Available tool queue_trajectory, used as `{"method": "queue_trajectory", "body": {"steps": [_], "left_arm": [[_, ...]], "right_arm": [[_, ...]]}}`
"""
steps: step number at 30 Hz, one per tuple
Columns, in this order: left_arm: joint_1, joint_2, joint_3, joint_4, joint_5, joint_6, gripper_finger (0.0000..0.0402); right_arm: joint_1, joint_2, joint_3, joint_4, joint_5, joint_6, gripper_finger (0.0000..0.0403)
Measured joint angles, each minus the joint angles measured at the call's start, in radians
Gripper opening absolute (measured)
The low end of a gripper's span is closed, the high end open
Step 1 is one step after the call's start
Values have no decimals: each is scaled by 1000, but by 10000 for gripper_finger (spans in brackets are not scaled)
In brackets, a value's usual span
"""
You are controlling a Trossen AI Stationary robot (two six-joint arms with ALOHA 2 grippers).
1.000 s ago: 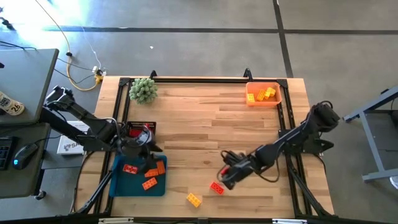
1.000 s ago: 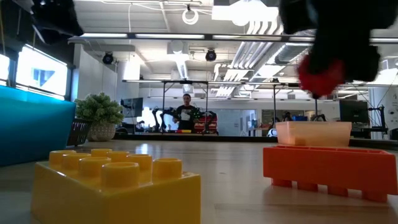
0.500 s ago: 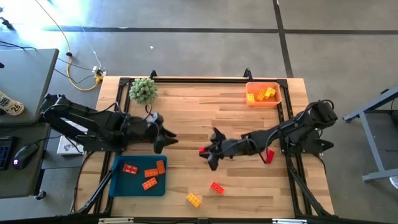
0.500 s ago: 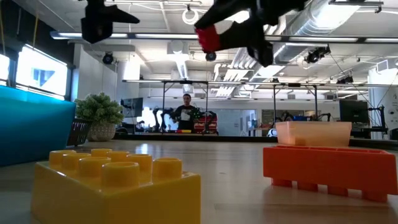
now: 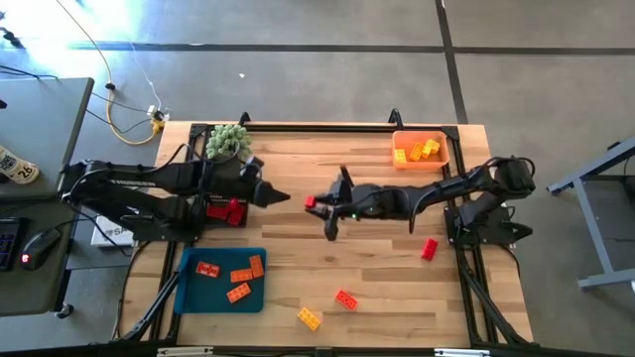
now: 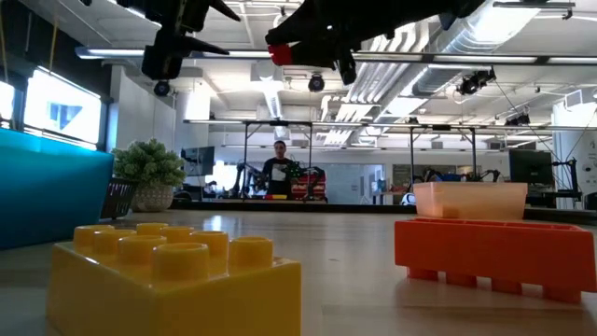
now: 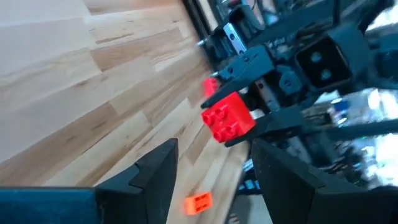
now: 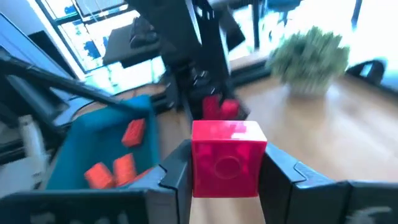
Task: Sort & place blocks by color
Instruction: Put the red game piece into the black bin
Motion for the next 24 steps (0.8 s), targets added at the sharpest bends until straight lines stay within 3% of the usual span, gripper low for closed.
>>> {"method": "queue_trajectory", "body": {"steps": [5,14,24], "left_arm": [[91,0,0,84,115,-58,195],[231,0,0,169,329,-196,195],[303,22,0,321,340,-279,195]], "right_arm": [[-51,0,0,82,-3,-163,110],[-120,0,0,297,-57,-297,110],[-154,1,32,364,-142,-314,110]]}}
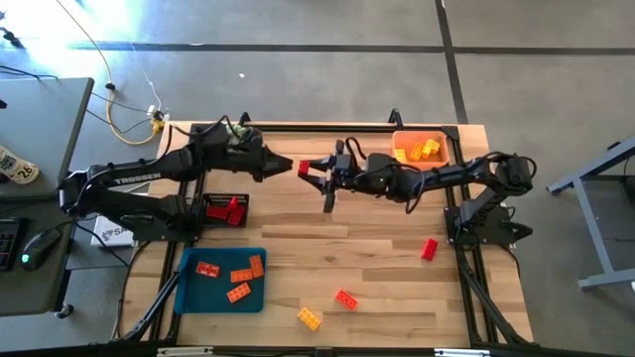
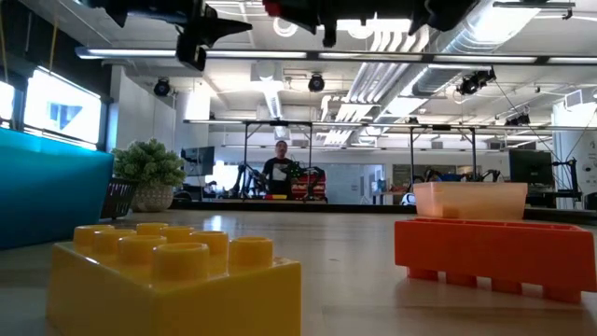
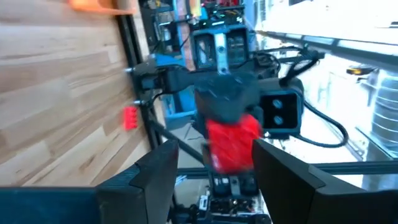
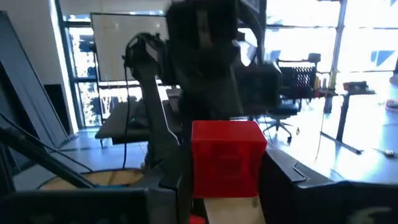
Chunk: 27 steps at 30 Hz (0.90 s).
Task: Sort & place blocks by color
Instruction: Put the red game piece into the black bin
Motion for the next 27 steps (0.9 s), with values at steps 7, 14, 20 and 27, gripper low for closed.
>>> {"method": "queue_trajectory", "body": {"steps": [7,14,20,27], "left_arm": [[4,64,0,128,-2,-10,195],[32,77,-1,169,1,-10,195],[64,78,-1,172,27,-9,195],[97,79,-1,175,69,-6,195]], "right_arm": [[-9,3,114,-167,22,-91,110],[-26,3,129,-194,13,-85,110],[-24,6,129,-179,30,-100,110],[-23,8,129,-170,39,-108,110]]}}
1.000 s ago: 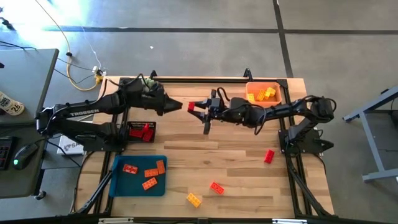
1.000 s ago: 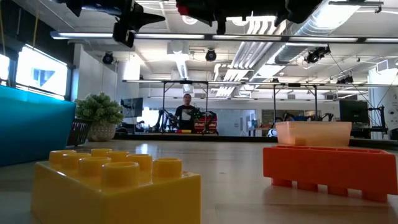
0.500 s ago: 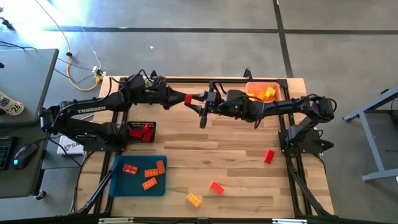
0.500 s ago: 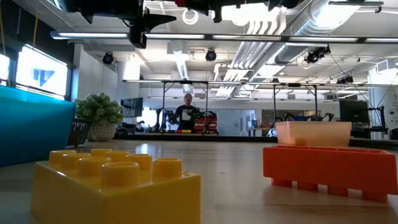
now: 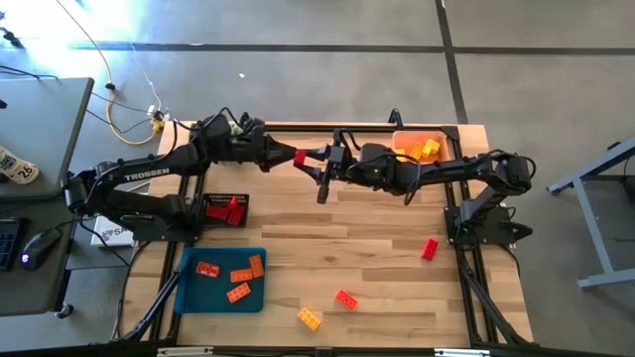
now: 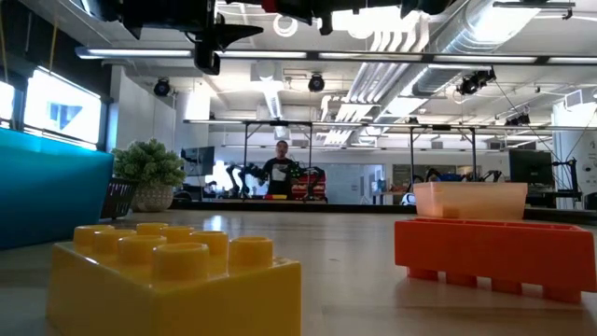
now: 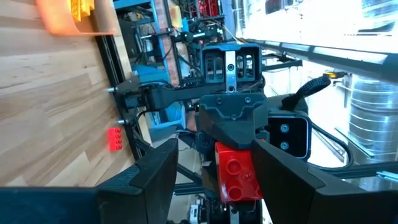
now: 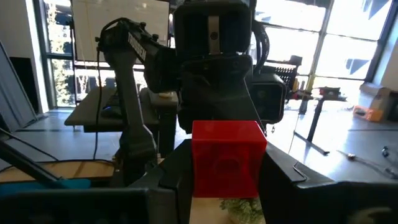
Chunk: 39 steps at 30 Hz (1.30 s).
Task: Sort & place blocks by color
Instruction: Put the red game piece into the black bin
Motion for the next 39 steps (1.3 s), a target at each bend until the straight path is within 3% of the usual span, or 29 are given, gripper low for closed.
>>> {"method": "queue_trajectory", "body": {"steps": [6,32,39], "left_arm": [[36,0,0,2,-6,9,195],[42,-1,1,79,46,60,195],[42,-1,1,78,43,61,195]], "right_arm": [[-3,-6,10,7,46,-64,110],[-49,33,52,-5,-17,8,110],[-62,67,138,-143,-32,-18,110]]}}
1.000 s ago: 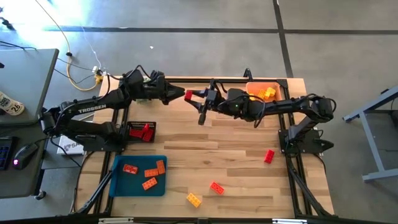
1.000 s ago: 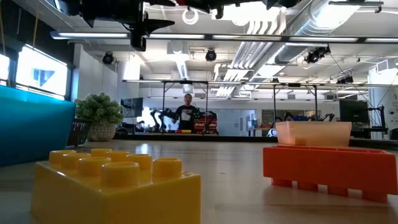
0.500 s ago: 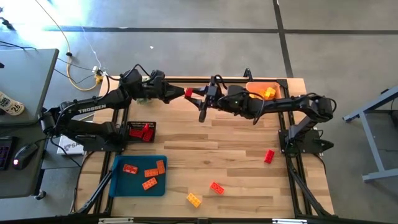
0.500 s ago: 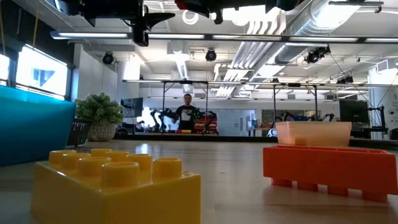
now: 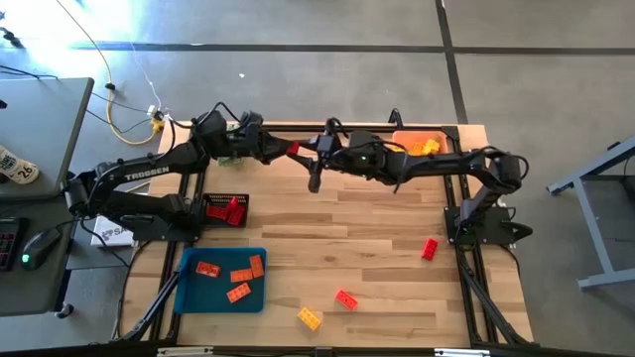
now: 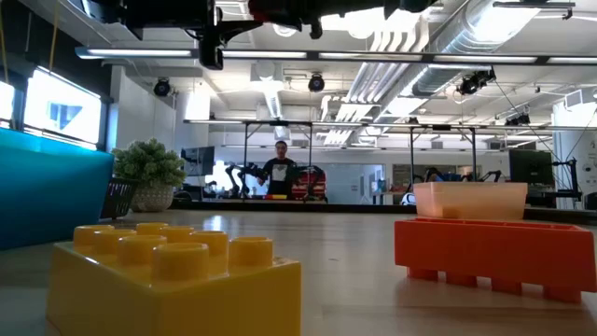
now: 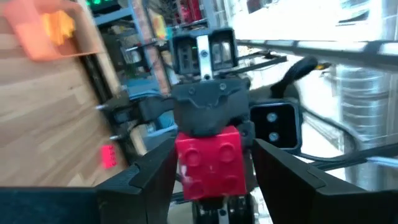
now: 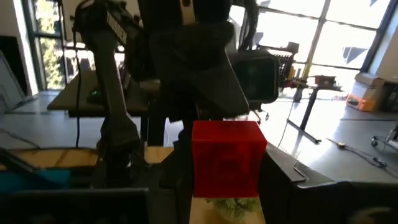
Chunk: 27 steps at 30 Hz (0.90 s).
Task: Sort & place blocks by color
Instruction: Put the red game piece into the black bin
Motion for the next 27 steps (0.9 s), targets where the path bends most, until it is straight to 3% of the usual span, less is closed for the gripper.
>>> {"method": "queue_trajectory", "body": {"steps": [15,27], "left_arm": [[-2,0,0,-8,43,38,192],[-1,0,0,-29,56,48,118]], "right_arm": [[0,48,83,-73,-23,-23,110],[0,47,82,-80,-7,-38,110]]}}
